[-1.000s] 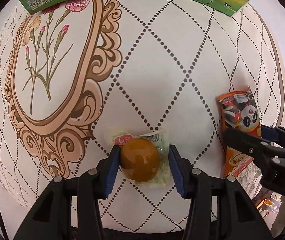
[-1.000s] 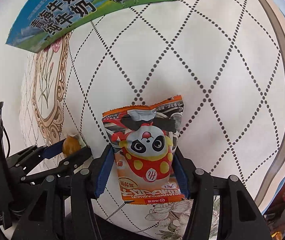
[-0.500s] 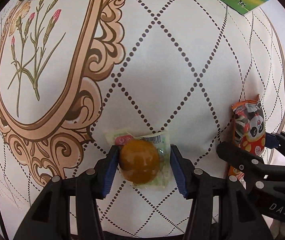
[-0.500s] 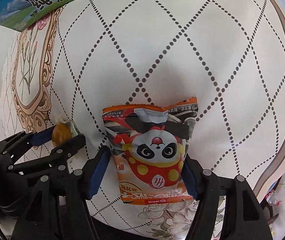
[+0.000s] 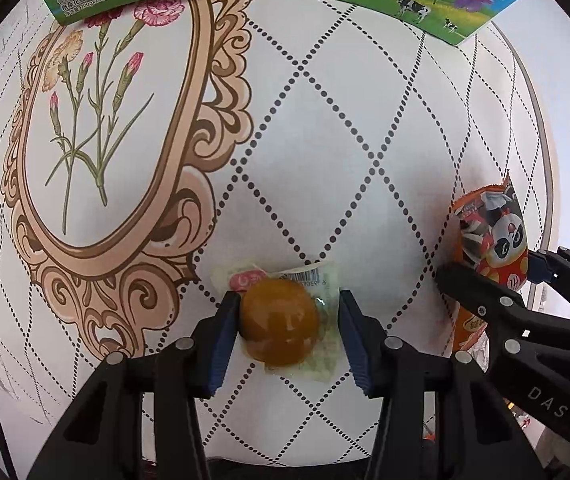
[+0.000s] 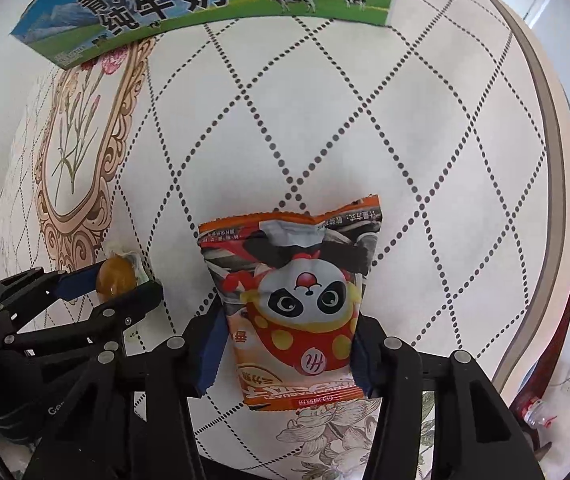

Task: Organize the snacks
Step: 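Carry egg cake with left tool while right tool carries panda bag into box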

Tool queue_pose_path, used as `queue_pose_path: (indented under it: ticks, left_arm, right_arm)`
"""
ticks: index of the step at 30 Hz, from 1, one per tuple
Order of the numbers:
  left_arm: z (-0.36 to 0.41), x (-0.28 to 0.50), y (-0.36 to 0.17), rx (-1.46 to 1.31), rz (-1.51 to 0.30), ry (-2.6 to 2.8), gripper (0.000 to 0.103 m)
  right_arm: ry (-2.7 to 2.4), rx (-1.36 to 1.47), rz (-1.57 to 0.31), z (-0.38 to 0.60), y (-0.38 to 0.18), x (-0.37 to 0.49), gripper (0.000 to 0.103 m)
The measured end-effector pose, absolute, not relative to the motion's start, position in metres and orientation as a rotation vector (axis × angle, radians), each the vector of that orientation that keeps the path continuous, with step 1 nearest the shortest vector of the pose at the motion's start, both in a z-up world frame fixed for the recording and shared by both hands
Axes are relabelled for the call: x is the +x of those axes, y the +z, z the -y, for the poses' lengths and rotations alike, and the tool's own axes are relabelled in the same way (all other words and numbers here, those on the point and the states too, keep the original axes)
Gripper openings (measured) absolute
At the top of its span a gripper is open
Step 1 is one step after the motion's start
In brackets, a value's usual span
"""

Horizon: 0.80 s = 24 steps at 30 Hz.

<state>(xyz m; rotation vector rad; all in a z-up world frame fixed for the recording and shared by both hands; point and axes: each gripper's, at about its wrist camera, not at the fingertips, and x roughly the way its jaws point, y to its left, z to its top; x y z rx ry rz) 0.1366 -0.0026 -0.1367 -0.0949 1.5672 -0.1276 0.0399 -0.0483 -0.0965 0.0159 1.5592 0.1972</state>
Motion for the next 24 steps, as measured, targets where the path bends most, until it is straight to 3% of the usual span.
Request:
queue_pose_path:
  ticks: [11, 24]
  left_arm:
    - [-0.016, 0.146, -0.085, -0.118, -1.476, -0.152, 0.046]
    - [-0.043, 0.23, 0.048, -0.035, -1.241, -0.184, 0.046]
  right_arm:
    - [0.256, -0.21, -1.408, 0.02, -0.045, 0.054, 0.054]
    - [0.331, -0.157, -1.193, 0.024, 0.09, 0.139, 0.054]
